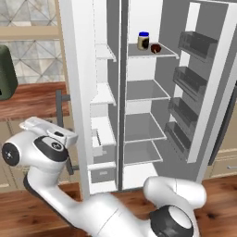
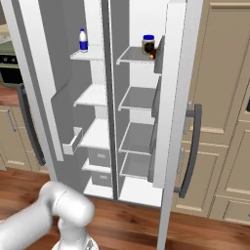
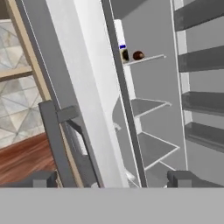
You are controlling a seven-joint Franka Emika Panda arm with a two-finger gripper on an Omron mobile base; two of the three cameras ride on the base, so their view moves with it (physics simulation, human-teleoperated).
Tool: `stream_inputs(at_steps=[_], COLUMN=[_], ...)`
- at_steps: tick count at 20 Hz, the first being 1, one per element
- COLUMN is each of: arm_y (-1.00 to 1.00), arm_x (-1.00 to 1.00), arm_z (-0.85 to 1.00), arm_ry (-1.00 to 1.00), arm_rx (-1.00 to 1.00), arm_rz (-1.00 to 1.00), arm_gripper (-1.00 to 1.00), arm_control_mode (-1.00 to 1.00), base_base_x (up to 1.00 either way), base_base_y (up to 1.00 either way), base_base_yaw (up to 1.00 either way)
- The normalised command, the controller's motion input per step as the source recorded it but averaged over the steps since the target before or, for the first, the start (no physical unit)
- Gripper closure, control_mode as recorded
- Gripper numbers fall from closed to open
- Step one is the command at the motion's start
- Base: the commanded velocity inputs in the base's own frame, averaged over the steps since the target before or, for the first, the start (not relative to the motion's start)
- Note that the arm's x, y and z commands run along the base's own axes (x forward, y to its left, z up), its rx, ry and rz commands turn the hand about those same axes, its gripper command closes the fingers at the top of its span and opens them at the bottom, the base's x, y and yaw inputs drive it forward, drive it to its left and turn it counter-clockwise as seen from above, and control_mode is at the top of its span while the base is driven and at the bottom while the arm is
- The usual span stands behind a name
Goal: Pick up the frozen steak from the freezer, place it on any shelf in the fridge, and close the fridge and freezer doors when done.
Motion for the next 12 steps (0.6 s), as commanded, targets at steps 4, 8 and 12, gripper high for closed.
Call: stream_inputs(at_steps=[4, 8, 12], arm_y=[0.23, 0.26, 0.3], arm_x=[0.96, 0.9, 0.7], arm_z=[-0.24, -0.27, -0.26], arm_ry=[0.0, 0.0, 0.0], arm_rx=[-0.05, -0.04, -0.05], arm_rz=[-0.07, -0.06, -0.06], arm_gripper=[-1.0, -1.0, -1.0], arm_control_mode=[-1.0, -1.0, -1.0], base_base_x=[0.0, 0.0, 0.0], base_base_y=[0.0, 0.0, 0.0], base_base_yaw=[0.0, 0.0, 0.0])
